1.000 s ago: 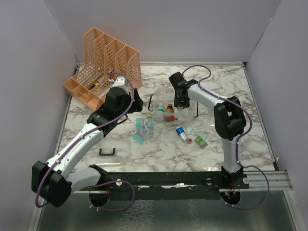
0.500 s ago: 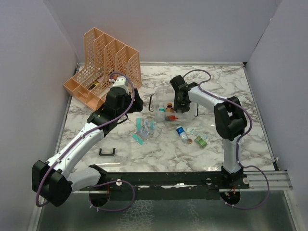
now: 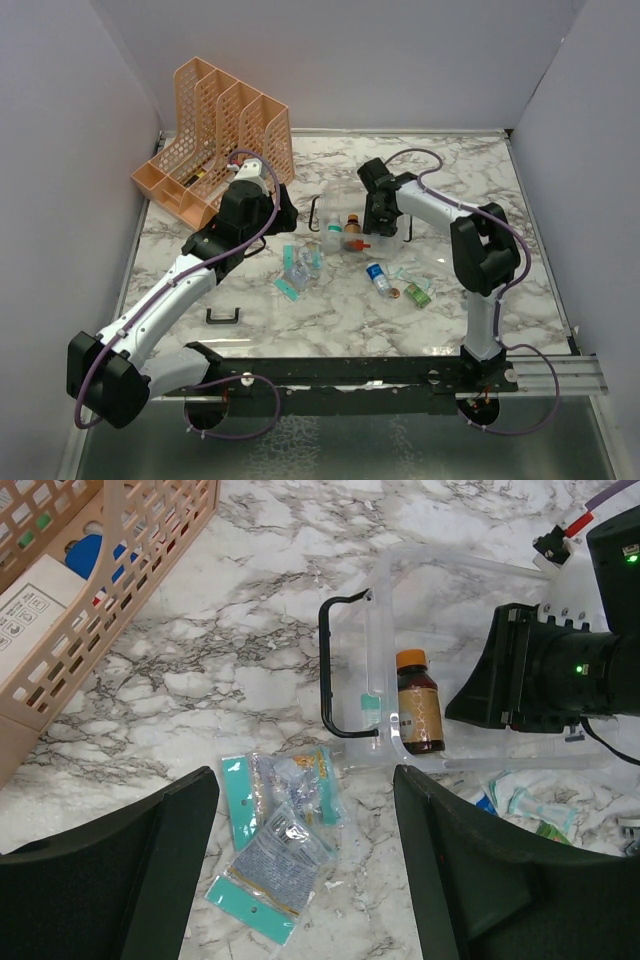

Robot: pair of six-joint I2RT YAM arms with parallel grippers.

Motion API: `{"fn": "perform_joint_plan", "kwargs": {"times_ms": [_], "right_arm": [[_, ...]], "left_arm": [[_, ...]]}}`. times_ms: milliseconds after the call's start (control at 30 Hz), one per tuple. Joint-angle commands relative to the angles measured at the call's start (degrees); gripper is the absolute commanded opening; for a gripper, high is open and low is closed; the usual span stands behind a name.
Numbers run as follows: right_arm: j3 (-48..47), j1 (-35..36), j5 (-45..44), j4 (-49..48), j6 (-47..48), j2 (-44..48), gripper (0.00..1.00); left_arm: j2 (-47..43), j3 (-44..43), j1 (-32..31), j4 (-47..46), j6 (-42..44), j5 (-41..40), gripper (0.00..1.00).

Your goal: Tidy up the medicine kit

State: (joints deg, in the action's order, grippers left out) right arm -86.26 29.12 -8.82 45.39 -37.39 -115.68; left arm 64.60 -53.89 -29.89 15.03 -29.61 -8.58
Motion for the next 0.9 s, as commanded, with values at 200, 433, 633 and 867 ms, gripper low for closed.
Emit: {"fn": "perform_joint_plan", "kwargs": {"times_ms": [200, 433, 633, 867], "right_arm": [[-8.4, -0.16, -3.36, 4.74, -0.39, 7.66, 0.37], [-3.86, -0.22, 0.09, 0.64, 5.99, 18.02, 0.37], [6.35, -0.21, 4.27, -7.85, 9.05, 29.45, 0.37], [16.26, -0.22, 9.34, -15.72, 8.46, 39.3, 0.37]], "left_arm": [[0.22, -2.08, -0.26, -1.64, 2.02, 1.95, 0.76], [0.73, 0.05, -0.29, -3.63, 6.39, 8.36, 0.85], [1.24, 6.3, -0.3, -5.16, 5.21, 11.04, 0.8], [3.07, 13.47, -0.35, -7.15, 2.62, 11.58, 0.56]]}}
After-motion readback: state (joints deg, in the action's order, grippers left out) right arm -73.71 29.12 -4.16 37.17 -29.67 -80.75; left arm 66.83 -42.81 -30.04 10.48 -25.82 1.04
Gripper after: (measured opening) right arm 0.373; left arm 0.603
